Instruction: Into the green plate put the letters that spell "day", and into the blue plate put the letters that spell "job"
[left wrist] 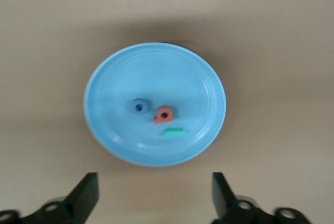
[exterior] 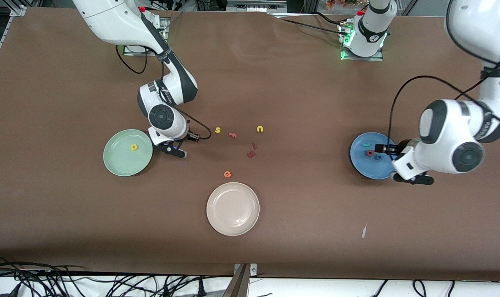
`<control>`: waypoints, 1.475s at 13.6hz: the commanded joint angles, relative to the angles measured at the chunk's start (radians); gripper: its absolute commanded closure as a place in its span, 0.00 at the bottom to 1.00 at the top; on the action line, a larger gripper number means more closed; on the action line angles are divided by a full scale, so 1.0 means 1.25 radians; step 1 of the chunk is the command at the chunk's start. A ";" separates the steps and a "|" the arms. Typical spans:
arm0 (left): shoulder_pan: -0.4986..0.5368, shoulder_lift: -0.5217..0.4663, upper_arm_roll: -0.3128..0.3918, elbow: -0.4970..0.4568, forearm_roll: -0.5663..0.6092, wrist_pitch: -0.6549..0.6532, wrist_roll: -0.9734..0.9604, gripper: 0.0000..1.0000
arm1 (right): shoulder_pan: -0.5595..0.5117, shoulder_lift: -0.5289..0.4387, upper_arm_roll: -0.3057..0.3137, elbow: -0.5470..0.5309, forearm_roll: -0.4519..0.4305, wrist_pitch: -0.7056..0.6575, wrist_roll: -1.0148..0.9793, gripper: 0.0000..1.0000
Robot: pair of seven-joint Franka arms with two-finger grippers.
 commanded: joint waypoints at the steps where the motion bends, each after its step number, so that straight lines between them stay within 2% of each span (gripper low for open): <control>1: 0.020 -0.010 -0.007 0.058 0.016 -0.093 -0.038 0.00 | 0.008 0.000 -0.005 -0.011 0.010 0.018 0.006 0.36; 9: 0.050 -0.138 -0.010 0.049 0.013 -0.211 -0.080 0.00 | 0.007 -0.001 -0.005 -0.011 0.006 0.018 0.001 0.49; 12: 0.101 -0.201 -0.008 0.023 -0.042 -0.201 -0.072 0.00 | 0.007 0.000 -0.006 -0.011 0.004 0.019 -0.003 0.57; 16: 0.105 -0.322 -0.002 -0.094 -0.041 -0.105 -0.086 0.00 | 0.007 0.000 -0.006 -0.011 -0.001 0.022 -0.008 0.57; 18: 0.098 -0.363 -0.002 -0.088 -0.045 -0.101 -0.082 0.00 | 0.005 0.000 -0.008 -0.011 -0.001 0.022 -0.018 0.57; 20: 0.081 -0.372 -0.003 -0.074 -0.045 -0.079 -0.076 0.00 | 0.005 -0.001 -0.011 -0.012 -0.001 0.022 -0.020 0.56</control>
